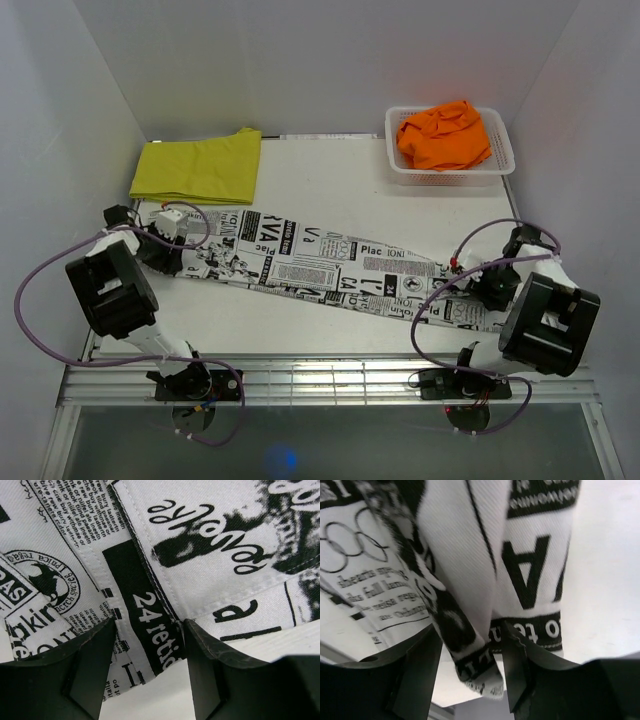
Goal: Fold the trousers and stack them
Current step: Fold the trousers
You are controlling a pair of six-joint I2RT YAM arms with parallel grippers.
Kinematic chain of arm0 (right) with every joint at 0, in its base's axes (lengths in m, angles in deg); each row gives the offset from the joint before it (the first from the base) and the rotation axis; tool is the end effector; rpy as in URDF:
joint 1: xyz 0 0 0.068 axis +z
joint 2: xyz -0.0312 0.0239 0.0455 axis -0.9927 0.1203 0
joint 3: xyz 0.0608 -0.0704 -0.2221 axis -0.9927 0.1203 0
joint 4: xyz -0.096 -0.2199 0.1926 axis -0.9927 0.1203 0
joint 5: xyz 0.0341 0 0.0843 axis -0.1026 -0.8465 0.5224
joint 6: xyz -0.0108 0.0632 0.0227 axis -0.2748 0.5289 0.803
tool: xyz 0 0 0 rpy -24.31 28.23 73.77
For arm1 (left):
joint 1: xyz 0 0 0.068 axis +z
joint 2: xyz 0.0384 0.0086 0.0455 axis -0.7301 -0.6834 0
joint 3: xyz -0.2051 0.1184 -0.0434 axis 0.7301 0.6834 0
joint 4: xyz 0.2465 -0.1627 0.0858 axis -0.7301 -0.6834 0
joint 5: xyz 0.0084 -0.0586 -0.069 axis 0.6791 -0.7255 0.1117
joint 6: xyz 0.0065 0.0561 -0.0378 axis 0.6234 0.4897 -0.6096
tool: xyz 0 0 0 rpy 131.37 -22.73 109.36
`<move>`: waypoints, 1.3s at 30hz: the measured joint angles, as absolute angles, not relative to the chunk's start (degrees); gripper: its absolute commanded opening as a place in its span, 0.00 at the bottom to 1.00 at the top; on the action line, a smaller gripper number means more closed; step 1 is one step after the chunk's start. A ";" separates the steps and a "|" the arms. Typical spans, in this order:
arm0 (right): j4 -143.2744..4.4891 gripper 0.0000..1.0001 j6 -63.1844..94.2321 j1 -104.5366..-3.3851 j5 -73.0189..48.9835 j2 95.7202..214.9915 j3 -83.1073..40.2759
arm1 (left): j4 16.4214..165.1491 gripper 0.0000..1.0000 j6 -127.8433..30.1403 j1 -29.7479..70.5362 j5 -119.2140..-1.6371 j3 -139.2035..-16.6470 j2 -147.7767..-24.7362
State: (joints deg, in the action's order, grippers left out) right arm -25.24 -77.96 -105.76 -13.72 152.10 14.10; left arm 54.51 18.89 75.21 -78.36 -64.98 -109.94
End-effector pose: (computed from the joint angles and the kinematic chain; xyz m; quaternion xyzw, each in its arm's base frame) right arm 0.2397 -0.0940 0.0796 -0.5310 0.8433 -0.0237 0.0801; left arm 0.3232 0.1467 0.0809 0.2626 0.9286 -0.0753 0.2510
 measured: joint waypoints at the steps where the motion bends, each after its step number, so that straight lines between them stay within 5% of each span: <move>1: -26.13 0.54 -77.11 -105.50 -13.83 154.09 12.20 | 54.79 0.66 18.21 75.21 -77.79 -63.64 -108.76; 4: -29.89 0.53 -74.53 -104.58 -13.75 159.48 4.70 | 53.92 0.67 16.55 75.30 -75.72 -60.43 -105.39; 9: -29.52 0.55 -73.31 -103.82 -10.40 159.16 -4.02 | 45.50 0.84 16.77 75.65 -74.67 -59.78 -100.93; 15: -27.62 0.55 -77.61 -105.92 -8.19 151.86 -3.91 | 35.32 0.85 19.52 72.11 -83.08 -70.53 -94.46; 26: -27.01 0.55 -83.21 -108.21 -8.41 155.00 -2.58 | 42.71 0.58 13.21 31.95 -84.50 -59.93 -88.54; 39: -31.36 0.52 -85.85 -108.21 -11.25 156.62 5.16 | 50.05 0.43 15.52 30.56 -66.19 -51.99 -93.35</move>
State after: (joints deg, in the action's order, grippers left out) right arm -31.36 -85.85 -108.21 -11.25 156.62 5.16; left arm 50.05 15.52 30.56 -66.19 -51.99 -93.35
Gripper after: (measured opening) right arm 0.523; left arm 0.436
